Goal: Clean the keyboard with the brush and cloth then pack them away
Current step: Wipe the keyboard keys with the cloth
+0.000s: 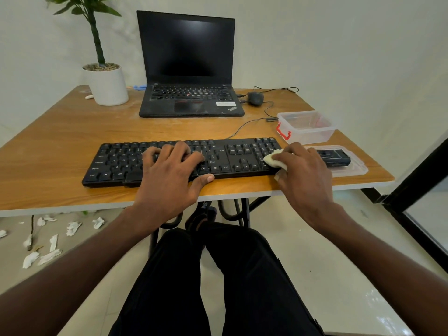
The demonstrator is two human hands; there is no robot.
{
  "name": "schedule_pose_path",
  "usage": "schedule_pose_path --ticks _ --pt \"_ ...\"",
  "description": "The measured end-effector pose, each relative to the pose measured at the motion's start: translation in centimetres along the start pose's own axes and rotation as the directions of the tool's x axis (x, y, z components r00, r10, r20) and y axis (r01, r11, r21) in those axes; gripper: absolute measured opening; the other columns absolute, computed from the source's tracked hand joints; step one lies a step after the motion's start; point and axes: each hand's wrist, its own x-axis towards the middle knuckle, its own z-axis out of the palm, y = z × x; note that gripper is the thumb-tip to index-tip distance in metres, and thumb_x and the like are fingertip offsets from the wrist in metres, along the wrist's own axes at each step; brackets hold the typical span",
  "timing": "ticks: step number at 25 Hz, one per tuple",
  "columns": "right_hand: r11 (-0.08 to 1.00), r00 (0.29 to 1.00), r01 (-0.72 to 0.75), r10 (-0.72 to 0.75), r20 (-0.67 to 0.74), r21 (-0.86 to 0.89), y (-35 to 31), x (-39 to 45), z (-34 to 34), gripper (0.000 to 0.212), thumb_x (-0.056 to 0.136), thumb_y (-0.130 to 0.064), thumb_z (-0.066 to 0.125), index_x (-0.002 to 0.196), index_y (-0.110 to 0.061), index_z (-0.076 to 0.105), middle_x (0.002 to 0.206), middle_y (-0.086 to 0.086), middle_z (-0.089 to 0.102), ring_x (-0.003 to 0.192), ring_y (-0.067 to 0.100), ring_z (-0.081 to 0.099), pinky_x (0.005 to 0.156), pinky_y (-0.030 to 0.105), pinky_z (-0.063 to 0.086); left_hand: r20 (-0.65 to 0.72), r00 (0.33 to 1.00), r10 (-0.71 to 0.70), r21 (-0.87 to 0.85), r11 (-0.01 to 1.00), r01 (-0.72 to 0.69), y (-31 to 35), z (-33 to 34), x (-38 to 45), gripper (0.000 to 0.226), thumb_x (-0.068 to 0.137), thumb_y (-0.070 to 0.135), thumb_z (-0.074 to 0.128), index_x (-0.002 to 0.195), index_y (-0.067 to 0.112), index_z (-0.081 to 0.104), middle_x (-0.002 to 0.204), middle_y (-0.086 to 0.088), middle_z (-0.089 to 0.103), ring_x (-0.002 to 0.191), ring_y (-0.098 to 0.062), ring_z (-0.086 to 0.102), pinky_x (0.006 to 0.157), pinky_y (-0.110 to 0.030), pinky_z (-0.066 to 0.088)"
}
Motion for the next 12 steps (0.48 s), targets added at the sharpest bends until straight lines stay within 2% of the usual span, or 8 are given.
schedule_pose_path --ticks 1,3,6,8,10,12 --pt "0.999 0.999 -0.035 0.036 0.024 -0.019 -0.2 0.2 -0.2 0.038 0.089 -0.015 0.075 0.126 -0.019 0.071 0.125 0.001 0.060 0.108 0.025 0.053 0.070 0.038 0.049 -0.001 1.000 0.002 0.000 1.000 -0.002 0.0 0.0 0.0 0.049 0.098 0.069 0.045 0.123 0.031 0.062 0.115 0.003 0.051 0.112 -0.023 0.051 0.106 -0.051 0.029" --pt "1.000 0.997 -0.011 0.013 0.072 -0.027 -0.6 0.6 -0.4 0.040 0.090 -0.016 0.074 0.130 -0.019 0.069 0.127 0.001 0.059 0.112 0.024 0.054 0.077 0.040 0.053 -0.002 1.000 0.009 0.009 1.000 -0.009 0.0 -0.1 0.0 0.050 0.098 0.069 0.044 0.123 0.030 0.063 0.114 0.003 0.051 0.111 -0.023 0.052 0.106 -0.051 0.029" --pt "0.991 0.990 0.103 -0.110 0.086 0.089 -1.0 0.6 -0.4 0.046 0.088 -0.009 0.072 0.133 -0.019 0.068 0.125 0.001 0.060 0.113 0.022 0.056 0.083 0.032 0.046 0.000 1.000 0.011 0.023 1.000 -0.011 0.2 -0.1 0.1 0.053 0.100 0.071 0.038 0.121 0.028 0.062 0.114 0.002 0.052 0.111 -0.022 0.053 0.107 -0.050 0.029" --pt "0.973 0.978 0.167 -0.184 0.100 0.158 -1.2 0.7 -0.4 0.045 0.087 -0.007 0.071 0.130 -0.021 0.071 0.122 -0.001 0.061 0.110 0.021 0.058 0.082 0.029 0.045 0.016 1.000 -0.002 0.027 1.000 0.001 1.3 0.0 0.8 0.059 0.101 0.074 0.032 0.123 0.027 0.061 0.118 0.002 0.053 0.114 -0.022 0.053 0.107 -0.049 0.029" --pt "0.966 0.966 0.210 -0.228 0.118 0.149 -1.6 0.9 -0.3 0.043 0.089 -0.009 0.070 0.129 -0.025 0.071 0.122 -0.004 0.061 0.109 0.020 0.057 0.078 0.031 0.048 0.055 0.998 0.029 0.026 0.999 -0.030 2.7 0.4 1.7 0.061 0.102 0.073 0.030 0.132 0.028 0.058 0.126 0.003 0.054 0.120 -0.021 0.052 0.109 -0.048 0.030" --pt "0.981 0.979 0.167 -0.177 0.097 0.104 -1.4 1.3 -0.1 0.039 0.092 -0.012 0.071 0.127 -0.027 0.072 0.122 -0.005 0.060 0.108 0.019 0.055 0.074 0.033 0.045 0.073 0.994 0.075 0.007 0.997 -0.076 3.6 1.0 2.1 0.057 0.103 0.069 0.035 0.137 0.030 0.056 0.130 0.004 0.053 0.122 -0.021 0.052 0.110 -0.047 0.029"
